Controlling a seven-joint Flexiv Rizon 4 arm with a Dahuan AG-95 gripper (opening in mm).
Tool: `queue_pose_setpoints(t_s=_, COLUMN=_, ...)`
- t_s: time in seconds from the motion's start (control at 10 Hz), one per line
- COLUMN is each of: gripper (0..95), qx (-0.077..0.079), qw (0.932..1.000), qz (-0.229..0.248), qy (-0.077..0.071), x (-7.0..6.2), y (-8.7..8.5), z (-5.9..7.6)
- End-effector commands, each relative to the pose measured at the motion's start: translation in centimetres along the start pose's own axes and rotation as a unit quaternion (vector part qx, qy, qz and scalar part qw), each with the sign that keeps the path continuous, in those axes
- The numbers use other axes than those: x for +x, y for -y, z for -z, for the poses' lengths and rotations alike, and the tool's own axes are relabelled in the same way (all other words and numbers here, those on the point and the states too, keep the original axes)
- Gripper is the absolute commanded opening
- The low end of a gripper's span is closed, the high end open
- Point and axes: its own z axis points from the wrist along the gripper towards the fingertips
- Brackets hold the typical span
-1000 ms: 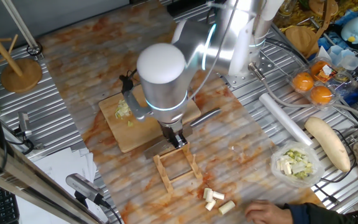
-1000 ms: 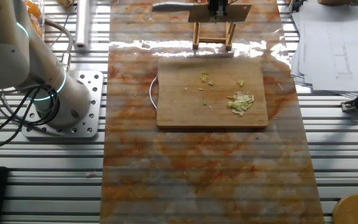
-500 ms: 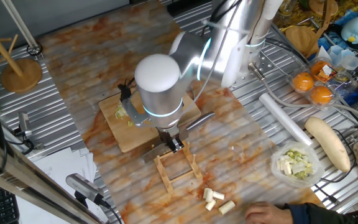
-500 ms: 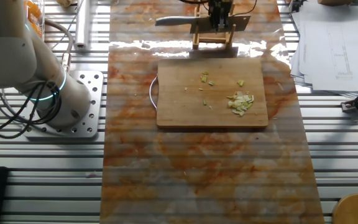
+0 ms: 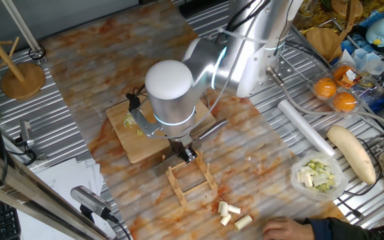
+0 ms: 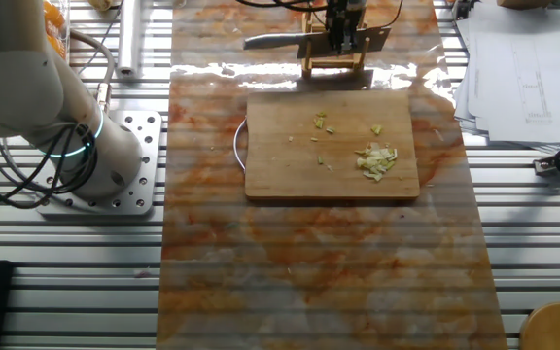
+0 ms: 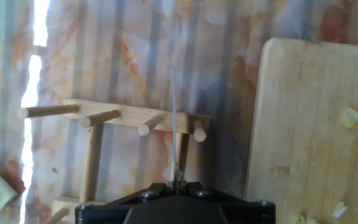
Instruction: Chop the scallions
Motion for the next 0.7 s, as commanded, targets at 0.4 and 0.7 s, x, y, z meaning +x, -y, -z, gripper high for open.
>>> queue_pose_setpoints(t_s=0.4, gripper=38.0, qx=-0.016, qw=0.9997, qz=0.000, qy=-0.018, x=3.1, y=0.4, z=8.3)
queue_pose_setpoints(t_s=0.7, gripper=0.0, qx=-0.014, qw=0.9992, qz=-0.019, qy=-0.033, x=9.3, y=2.4, z=14.8)
